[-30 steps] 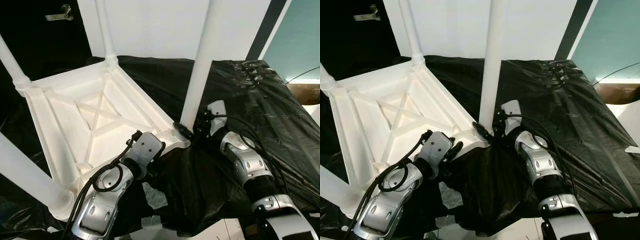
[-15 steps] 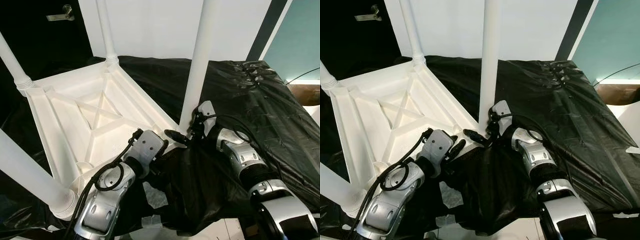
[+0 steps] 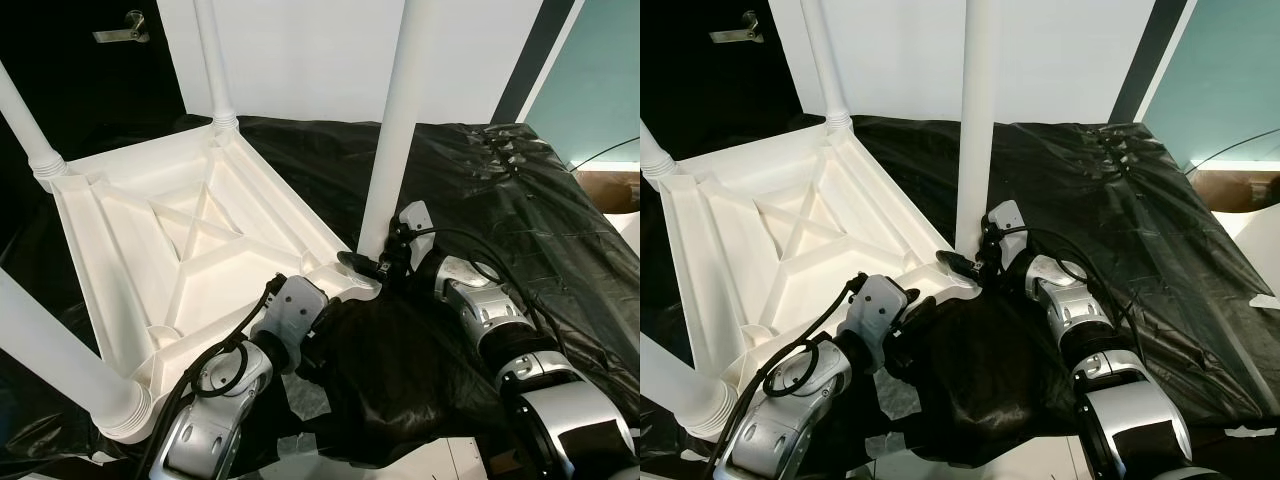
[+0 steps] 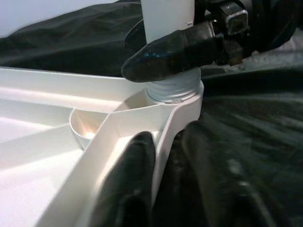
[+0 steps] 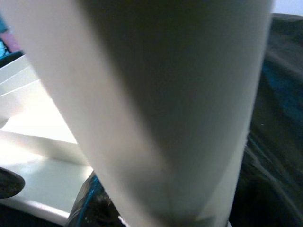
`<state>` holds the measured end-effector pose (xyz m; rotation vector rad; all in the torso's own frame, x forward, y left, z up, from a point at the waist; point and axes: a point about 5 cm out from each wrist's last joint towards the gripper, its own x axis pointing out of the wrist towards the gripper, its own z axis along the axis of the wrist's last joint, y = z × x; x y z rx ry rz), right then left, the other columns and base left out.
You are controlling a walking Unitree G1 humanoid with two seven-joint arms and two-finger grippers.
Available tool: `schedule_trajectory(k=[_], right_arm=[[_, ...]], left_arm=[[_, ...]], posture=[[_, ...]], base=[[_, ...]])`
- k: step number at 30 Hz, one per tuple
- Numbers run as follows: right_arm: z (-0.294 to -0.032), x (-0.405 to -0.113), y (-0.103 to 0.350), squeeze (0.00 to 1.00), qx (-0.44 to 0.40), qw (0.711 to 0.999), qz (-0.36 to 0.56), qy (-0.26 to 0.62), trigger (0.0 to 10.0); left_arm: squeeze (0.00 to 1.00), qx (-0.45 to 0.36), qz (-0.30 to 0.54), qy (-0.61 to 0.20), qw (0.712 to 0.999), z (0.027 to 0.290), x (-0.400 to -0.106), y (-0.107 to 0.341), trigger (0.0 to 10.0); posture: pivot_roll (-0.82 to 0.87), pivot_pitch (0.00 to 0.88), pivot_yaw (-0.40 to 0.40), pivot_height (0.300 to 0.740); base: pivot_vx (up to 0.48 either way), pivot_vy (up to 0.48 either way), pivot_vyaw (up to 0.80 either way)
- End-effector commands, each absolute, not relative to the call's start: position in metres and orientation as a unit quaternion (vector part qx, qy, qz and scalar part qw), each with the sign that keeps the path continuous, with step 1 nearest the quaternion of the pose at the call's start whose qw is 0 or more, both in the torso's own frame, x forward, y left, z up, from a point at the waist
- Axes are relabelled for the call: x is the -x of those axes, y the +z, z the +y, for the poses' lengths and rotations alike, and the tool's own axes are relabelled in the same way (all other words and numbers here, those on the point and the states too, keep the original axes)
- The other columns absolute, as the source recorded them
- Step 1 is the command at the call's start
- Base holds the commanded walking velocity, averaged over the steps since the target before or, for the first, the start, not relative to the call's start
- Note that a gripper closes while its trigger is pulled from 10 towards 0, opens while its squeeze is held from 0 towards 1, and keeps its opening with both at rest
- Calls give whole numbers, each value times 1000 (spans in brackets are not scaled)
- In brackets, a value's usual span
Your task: Building children table
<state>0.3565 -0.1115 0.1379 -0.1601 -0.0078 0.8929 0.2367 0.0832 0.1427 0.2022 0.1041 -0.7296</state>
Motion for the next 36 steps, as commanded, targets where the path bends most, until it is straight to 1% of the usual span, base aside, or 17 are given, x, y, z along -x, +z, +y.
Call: schedule_trajectory(k=[1,3,5,6,11,14,15,17,21,25,26,27,30,31,34,35,36], right_arm=[[-113,-356,126,0,84,909,23,408,0],[-114,-356,126,0,82,912,24,401,0],[-114,-356,122,0,77,929,27,362,0],[-114,-355,121,0,76,931,27,357,0],[-111,-354,116,0,70,946,37,314,0],[-111,-354,116,0,70,946,37,314,0],[-102,-349,111,0,49,964,46,256,0],[-102,-349,111,0,49,964,46,256,0],[-83,-339,109,0,20,985,43,166,0],[-75,-335,108,0,3,986,45,161,0],[-69,-332,108,0,-11,985,42,168,1059],[-66,-330,112,0,-17,984,28,176,10000],[-65,-329,119,0,-24,983,10,183,10000],[-68,-329,123,149,-28,982,-1,184,10000],[-69,-327,127,149,-26,984,-5,177,10000],[-75,-329,131,1000,-33,982,-13,185,10000],[-77,-329,132,1000,-35,981,-17,190,10000]], left_arm=[[1000,-65,82,-369,923,83,-234,137,10000],[1000,-68,80,-374,922,82,-233,137,10000],[973,-90,64,-357,928,82,-236,141,10000],[0,-92,64,-354,928,82,-237,141,10000],[0,-107,63,-359,925,83,-236,141,10000],[0,-107,63,-359,925,83,-236,141,10000],[0,-116,63,-358,924,83,-235,140,10000],[0,-116,63,-358,924,83,-235,140,10000],[0,-121,67,-358,924,83,-235,139,10000],[0,-120,67,-357,924,83,-235,140,10000],[0,-119,67,-357,924,83,-235,140,10000],[0,-120,67,-357,924,82,-235,140,10000],[0,-122,68,-358,923,82,-235,140,10000],[0,-122,68,-359,923,83,-235,140,10000],[0,-122,69,-360,922,83,-235,140,10000],[0,-124,67,-361,922,83,-236,140,10000],[0,-125,66,-361,922,83,-236,141,10000]], posture=[[145,10,-85,740],[144,9,-87,740],[140,9,-85,740],[140,9,-85,740],[136,9,-84,740],[136,9,-84,740],[130,12,-84,740],[130,12,-84,740],[131,13,-85,740],[135,14,-85,740],[134,13,-81,740],[132,14,-80,740],[132,14,-80,740],[132,14,-80,740],[132,14,-80,740],[120,17,-74,740],[120,17,-74,740]], base=[[0,0,0],[0,0,0],[0,0,0],[0,0,0],[0,0,0],[0,0,0],[0,0,0],[0,0,0],[0,0,0],[0,0,0],[0,0,0],[0,0,0],[0,0,0],[0,0,0],[0,0,0],[0,0,0],[0,0,0]])
